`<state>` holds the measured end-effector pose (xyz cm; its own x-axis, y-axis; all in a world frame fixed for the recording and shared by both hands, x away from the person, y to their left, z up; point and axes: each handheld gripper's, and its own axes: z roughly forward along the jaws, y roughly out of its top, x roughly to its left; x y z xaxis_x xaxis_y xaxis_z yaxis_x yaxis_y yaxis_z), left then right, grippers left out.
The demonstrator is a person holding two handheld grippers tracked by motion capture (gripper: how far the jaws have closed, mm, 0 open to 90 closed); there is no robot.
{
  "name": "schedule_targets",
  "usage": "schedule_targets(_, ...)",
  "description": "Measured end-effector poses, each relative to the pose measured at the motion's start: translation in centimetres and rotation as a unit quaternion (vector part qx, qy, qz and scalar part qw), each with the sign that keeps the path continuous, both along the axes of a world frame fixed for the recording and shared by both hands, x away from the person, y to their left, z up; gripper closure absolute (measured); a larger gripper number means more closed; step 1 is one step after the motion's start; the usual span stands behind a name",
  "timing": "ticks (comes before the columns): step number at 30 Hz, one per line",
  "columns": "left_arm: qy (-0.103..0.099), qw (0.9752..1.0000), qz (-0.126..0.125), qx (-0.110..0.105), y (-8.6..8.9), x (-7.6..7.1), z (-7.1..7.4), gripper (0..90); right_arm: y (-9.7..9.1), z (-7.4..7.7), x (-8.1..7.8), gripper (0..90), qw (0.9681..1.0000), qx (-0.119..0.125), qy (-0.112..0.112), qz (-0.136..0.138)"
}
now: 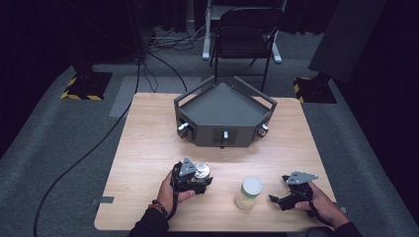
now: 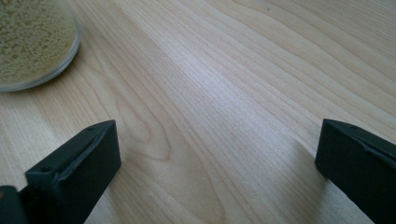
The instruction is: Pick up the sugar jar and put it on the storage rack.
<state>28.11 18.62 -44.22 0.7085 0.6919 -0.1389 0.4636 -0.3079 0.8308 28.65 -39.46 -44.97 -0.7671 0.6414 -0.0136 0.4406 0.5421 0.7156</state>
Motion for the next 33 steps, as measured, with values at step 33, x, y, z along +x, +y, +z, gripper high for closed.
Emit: schedule_targets(33, -0.06, 0.9971, 0.044, -0.017, -0.6, 1.1, 4.7, 29.9, 0.0, 0.0, 0.0, 0.0, 1.0, 0.0, 0.0, 0.001)
